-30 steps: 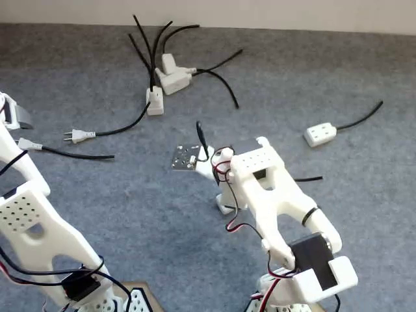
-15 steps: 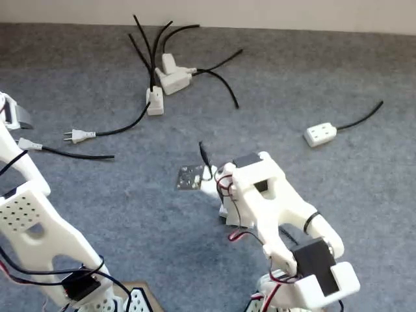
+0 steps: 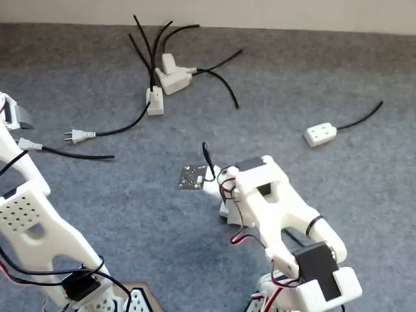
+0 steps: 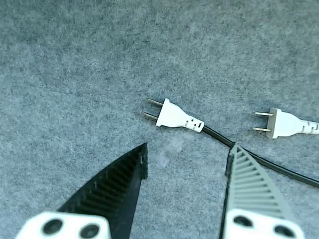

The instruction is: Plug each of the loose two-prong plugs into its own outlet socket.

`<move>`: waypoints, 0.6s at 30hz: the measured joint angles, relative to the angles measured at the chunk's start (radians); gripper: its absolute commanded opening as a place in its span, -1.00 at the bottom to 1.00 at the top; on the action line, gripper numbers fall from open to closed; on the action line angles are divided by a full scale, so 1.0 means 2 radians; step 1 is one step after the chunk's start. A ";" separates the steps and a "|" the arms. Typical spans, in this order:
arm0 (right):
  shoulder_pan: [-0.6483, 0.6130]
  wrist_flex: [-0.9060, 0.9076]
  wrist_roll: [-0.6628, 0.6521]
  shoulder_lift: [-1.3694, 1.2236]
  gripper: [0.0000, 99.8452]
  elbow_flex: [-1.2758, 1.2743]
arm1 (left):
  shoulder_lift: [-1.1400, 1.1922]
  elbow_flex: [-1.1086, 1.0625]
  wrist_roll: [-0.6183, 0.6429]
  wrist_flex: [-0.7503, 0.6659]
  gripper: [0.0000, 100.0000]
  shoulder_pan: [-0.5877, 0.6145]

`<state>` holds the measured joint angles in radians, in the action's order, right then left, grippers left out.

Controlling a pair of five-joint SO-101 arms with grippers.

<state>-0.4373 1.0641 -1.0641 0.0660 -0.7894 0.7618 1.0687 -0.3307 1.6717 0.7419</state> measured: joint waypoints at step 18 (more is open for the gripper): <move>0.029 0.005 0.117 0.284 -0.89 0.083 | -0.045 0.000 0.015 0.038 -0.49 -0.052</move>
<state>-0.3790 1.0733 -0.8293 0.6337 -0.6237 0.6713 1.0687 -0.3000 1.7469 0.6375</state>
